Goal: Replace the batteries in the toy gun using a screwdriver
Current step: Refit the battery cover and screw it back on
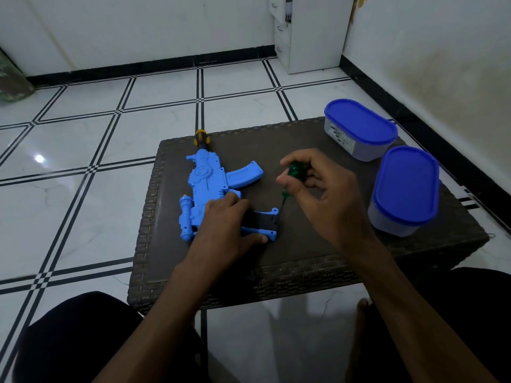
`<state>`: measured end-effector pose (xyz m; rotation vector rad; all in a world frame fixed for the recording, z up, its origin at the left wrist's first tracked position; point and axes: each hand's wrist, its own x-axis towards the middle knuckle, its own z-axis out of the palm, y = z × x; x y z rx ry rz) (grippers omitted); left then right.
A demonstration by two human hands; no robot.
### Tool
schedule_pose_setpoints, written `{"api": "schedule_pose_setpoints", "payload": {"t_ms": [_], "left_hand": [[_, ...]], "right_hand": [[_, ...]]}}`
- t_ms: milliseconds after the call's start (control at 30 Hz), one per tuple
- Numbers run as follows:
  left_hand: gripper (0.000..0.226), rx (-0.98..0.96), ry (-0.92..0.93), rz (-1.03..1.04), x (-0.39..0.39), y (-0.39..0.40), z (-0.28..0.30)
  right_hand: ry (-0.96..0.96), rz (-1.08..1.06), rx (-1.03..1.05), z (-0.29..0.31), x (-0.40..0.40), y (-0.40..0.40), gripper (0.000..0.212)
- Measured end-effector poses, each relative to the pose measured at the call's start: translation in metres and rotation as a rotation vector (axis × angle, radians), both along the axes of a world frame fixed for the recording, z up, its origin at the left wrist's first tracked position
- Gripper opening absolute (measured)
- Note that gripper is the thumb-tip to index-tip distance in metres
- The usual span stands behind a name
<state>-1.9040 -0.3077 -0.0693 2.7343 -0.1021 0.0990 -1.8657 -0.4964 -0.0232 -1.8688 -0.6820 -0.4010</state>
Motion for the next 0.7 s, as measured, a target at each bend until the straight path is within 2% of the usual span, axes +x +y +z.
{"api": "schedule_pose_setpoints", "payload": {"t_ms": [133,267,367,500,600,700], "left_hand": [[0.056,-0.049,-0.064,0.093,-0.009,0.003,-0.004],[0.071,0.113,-0.152,0.262,-0.024,0.012,-0.009],[0.089,0.11,-0.012,0.341,-0.032,0.016,-0.016],[0.09,0.0,0.092,0.314,-0.029,0.018,-0.013],[0.089,-0.005,0.129,0.263,-0.023,0.025,-0.009],[0.088,-0.022,0.142,0.208,-0.014,0.031,-0.008]], "right_hand": [[0.061,-0.045,0.128,0.002,0.003,-0.008,0.019],[0.01,-0.101,0.045,-0.004,0.006,-0.013,0.021],[-0.011,-0.127,0.011,-0.006,0.009,-0.015,0.022],[0.071,-0.114,-0.045,-0.01,0.014,-0.016,0.023],[0.13,-0.11,-0.206,-0.015,0.017,-0.015,0.026],[0.246,-0.087,-0.347,-0.017,0.016,-0.013,0.038]]}}
